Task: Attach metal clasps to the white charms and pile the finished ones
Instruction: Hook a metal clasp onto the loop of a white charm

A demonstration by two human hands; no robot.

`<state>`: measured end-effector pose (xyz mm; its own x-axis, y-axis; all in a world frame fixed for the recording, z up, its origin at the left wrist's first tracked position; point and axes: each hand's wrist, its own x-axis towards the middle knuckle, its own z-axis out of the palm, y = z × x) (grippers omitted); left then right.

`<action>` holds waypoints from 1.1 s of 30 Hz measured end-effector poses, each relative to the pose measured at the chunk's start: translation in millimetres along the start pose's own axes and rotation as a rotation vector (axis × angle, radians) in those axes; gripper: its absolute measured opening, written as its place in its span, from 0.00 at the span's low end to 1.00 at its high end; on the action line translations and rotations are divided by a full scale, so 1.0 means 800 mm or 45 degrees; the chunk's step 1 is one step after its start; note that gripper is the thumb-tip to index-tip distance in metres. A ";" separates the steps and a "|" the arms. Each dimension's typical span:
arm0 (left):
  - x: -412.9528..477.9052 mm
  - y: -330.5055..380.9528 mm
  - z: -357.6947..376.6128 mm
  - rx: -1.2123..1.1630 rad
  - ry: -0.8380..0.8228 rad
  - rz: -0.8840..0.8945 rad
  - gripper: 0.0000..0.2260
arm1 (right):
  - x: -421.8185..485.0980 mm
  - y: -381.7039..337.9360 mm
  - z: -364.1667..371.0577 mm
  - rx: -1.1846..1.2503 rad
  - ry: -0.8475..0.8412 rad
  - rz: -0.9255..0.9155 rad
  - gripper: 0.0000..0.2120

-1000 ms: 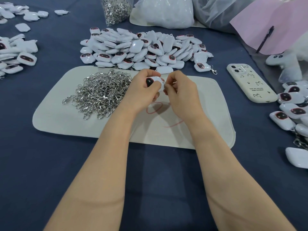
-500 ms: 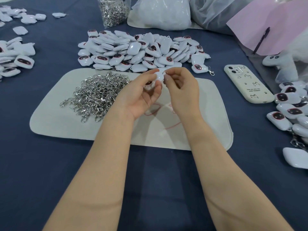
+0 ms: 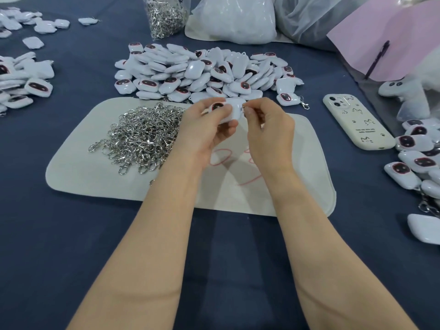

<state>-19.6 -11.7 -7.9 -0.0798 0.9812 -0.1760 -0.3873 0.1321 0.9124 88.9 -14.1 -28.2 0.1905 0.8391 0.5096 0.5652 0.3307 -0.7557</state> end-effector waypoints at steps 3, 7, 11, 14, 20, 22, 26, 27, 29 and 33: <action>-0.002 0.003 -0.002 0.433 0.012 0.305 0.08 | 0.000 0.003 0.002 -0.101 -0.055 -0.031 0.06; -0.003 0.003 -0.005 0.728 0.010 0.469 0.08 | -0.002 0.004 0.005 -0.144 -0.172 -0.032 0.08; 0.002 0.005 -0.006 0.116 0.052 0.004 0.04 | -0.002 -0.001 0.007 0.028 -0.242 0.109 0.09; 0.006 0.005 -0.010 -0.239 0.002 -0.293 0.06 | 0.000 -0.005 0.007 0.223 -0.171 0.234 0.05; 0.007 0.004 -0.015 -0.430 -0.110 -0.548 0.05 | 0.002 -0.005 0.005 0.427 -0.002 0.273 0.05; 0.007 0.004 -0.017 -0.480 -0.121 -0.570 0.06 | 0.002 -0.004 0.006 0.459 -0.010 0.292 0.06; 0.007 0.005 -0.019 -0.546 -0.111 -0.567 0.05 | 0.001 -0.002 0.009 0.313 -0.100 0.229 0.04; 0.007 0.005 -0.020 -0.544 -0.109 -0.564 0.05 | 0.001 -0.002 0.009 0.273 -0.107 0.207 0.04; 0.006 0.005 -0.019 -0.503 -0.099 -0.549 0.04 | 0.001 0.000 0.008 0.214 -0.104 0.155 0.03; 0.006 0.006 -0.015 -0.225 -0.009 -0.357 0.03 | 0.000 0.003 0.005 0.011 -0.124 -0.029 0.05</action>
<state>-32.7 -8.1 -8.9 0.0584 0.9112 -0.4079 -0.5469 0.3710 0.7505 86.8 -11.7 -32.1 0.0986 0.8692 0.4846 0.5612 0.3535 -0.7484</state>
